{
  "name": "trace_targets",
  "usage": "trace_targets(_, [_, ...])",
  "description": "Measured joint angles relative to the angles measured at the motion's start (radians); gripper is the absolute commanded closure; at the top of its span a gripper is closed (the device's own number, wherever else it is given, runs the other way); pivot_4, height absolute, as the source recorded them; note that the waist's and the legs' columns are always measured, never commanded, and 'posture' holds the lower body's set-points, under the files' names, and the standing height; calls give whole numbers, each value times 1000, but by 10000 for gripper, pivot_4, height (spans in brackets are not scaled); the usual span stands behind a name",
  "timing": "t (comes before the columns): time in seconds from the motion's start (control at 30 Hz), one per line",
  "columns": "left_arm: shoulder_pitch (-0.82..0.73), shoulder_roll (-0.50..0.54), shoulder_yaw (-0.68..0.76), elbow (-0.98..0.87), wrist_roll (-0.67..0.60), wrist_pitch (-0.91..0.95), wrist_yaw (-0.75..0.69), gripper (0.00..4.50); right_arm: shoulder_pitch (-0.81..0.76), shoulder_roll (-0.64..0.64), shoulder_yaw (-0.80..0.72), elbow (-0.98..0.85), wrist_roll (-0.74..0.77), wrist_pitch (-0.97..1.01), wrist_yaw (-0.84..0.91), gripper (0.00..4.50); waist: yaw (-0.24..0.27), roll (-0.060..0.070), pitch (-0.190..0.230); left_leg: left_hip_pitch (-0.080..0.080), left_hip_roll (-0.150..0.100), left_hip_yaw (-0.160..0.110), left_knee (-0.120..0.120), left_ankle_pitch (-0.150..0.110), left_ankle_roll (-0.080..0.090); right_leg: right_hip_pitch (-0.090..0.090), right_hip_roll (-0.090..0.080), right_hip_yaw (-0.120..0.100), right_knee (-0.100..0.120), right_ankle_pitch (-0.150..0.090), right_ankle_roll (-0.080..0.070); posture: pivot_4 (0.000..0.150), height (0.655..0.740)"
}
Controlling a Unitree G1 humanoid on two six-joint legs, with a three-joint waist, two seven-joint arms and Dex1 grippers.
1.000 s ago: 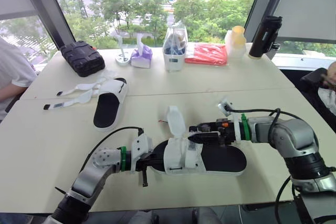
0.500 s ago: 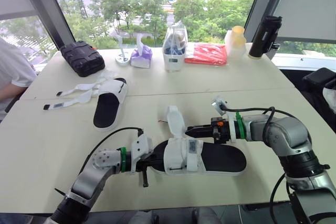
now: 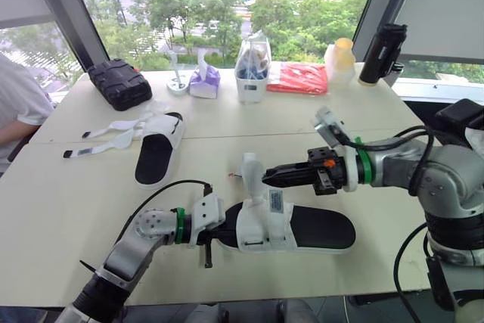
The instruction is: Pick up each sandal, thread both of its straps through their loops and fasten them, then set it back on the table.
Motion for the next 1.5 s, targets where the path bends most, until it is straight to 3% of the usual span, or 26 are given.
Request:
trace_targets(0.23, [0,3,-2,0,5,-6,-2,45000,-54,2,19,20,1,-7,-5,44418,-1,0,0,0,0,0,0,0,0,0,0,0,0,0,0,1500,7400])
trace_targets(0.97, [32,6,-2,-24,7,-19,34,45000,-84,125,259,618,-388,-403,147,44418,-4,2,-2,1,0,0,0,-1,1,0,0,0,0,0,0,1500,7400])
trace_targets(1.5, [48,6,-4,-42,13,-19,59,45000,-20,133,267,654,-470,-476,181,44418,-5,4,-4,1,0,0,-1,-1,1,0,0,0,0,0,0,1500,7400])
